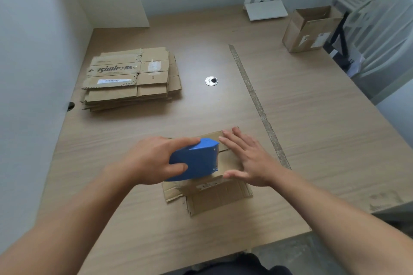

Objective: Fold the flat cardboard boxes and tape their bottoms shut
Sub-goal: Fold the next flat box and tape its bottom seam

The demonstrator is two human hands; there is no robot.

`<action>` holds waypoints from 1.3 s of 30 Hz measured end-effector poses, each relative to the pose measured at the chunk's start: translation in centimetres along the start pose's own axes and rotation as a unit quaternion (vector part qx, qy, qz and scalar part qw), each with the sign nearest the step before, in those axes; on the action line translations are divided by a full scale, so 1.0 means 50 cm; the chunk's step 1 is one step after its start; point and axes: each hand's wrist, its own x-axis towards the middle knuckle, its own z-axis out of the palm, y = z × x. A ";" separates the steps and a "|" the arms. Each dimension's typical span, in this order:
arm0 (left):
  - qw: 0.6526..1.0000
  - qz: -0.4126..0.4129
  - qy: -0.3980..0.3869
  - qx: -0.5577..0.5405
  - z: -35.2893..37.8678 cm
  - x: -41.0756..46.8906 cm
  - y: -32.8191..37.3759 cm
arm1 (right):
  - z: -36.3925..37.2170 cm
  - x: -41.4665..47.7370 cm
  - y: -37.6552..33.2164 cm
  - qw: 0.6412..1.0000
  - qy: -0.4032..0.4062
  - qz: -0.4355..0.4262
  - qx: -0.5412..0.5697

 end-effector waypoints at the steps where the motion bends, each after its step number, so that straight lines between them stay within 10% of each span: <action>1: 1.000 -0.003 0.000 -0.005 -0.002 -0.001 -0.002 | 0.001 0.004 0.002 1.000 0.000 0.009 0.005; 39: 0.915 -0.165 -0.174 -0.326 0.024 -0.093 -0.243 | -0.007 0.015 -0.024 0.973 -0.077 0.062 -0.210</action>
